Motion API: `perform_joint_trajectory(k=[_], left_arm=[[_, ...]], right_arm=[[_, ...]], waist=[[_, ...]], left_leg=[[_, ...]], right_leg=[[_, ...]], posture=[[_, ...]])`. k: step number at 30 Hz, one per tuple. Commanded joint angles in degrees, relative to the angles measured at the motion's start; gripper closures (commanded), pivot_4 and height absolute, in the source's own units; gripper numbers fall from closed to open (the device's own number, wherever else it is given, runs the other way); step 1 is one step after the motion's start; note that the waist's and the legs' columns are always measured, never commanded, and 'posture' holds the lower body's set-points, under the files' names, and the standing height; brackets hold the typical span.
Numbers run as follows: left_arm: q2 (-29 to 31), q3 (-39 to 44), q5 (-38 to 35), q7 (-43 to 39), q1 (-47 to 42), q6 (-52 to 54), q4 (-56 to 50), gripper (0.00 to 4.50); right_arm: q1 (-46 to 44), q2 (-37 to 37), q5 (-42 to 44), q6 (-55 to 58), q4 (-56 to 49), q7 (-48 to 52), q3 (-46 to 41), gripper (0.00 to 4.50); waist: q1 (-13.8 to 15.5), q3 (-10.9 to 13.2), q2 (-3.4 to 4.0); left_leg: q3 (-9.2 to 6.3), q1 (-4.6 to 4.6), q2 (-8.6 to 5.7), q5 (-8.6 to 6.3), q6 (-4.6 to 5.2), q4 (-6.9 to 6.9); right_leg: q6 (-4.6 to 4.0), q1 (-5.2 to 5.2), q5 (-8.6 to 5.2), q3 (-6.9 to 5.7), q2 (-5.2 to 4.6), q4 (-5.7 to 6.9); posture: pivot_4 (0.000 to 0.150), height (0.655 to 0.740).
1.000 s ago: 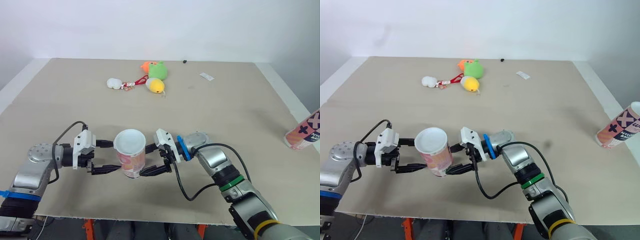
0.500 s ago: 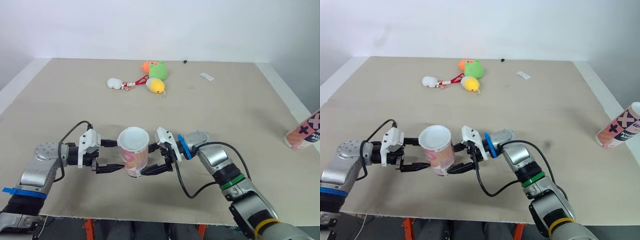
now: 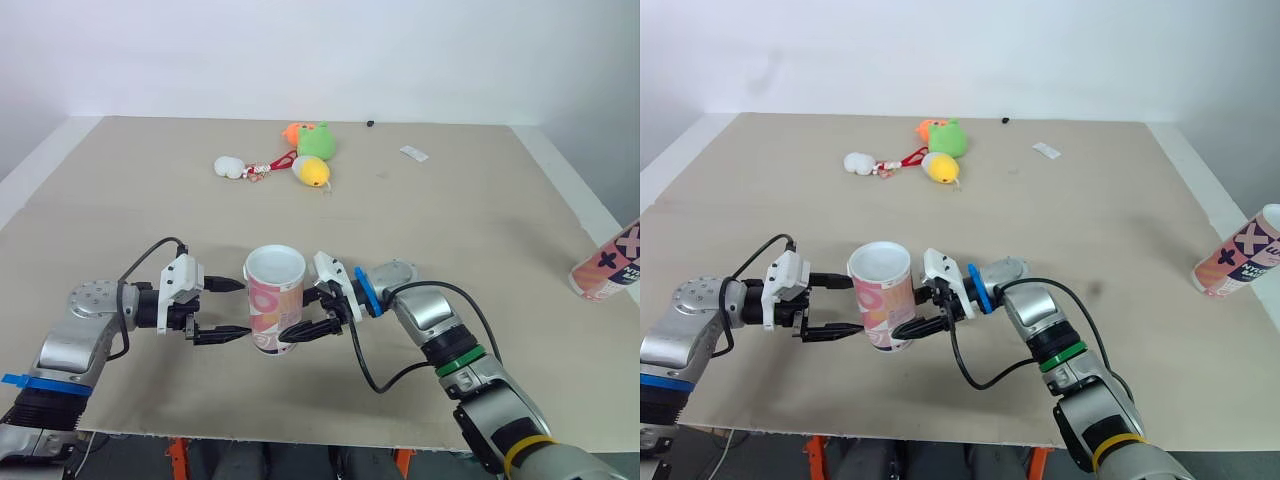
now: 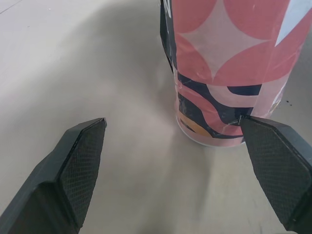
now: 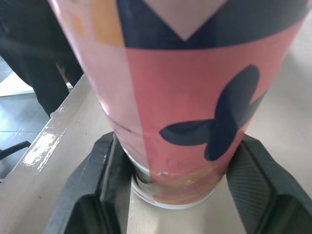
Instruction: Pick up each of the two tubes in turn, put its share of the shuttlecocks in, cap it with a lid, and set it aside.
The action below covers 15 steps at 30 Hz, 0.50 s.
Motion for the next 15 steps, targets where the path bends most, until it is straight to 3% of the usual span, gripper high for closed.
perform_joint_trajectory(k=[1,6,15], left_arm=[[-0.4,0.3,-0.8,0.4,-0.3,-1.1,-1.7,0.0],[-0.4,0.6,-0.9,0.6,0.1,-1.4,-1.4,0.0],[1.3,5.8,-5.2,1.0,2.2,-0.3,-2.9,0.0]], right_arm=[[-1.6,1.7,1.5,0.1,-1.1,1.5,0.6,2.26],[-2.3,-0.3,2.4,0.3,-2.3,1.5,-1.9,2.26],[1.3,-13.1,6.3,1.1,-10.4,-0.4,-12.2,2.26]], waist=[[0.0,0.0,0.0],[0.0,0.0,0.0],[0.1,0.1,-0.04]], left_leg=[[0.0,0.0,0.0,0.0,0.0,0.0],[-0.01,0.0,0.0,0.0,0.0,0.0],[0.0,-0.06,-0.01,-0.01,-0.01,-0.02]], right_leg=[[0.0,0.0,0.0,0.0,0.0,0.0],[0.0,0.0,0.0,0.0,0.0,0.0],[0.1,-0.02,-0.07,0.01,-0.13,-0.02]], posture=[[0.15,0.7323],[0.15,0.7323],[0.15,0.7323]])
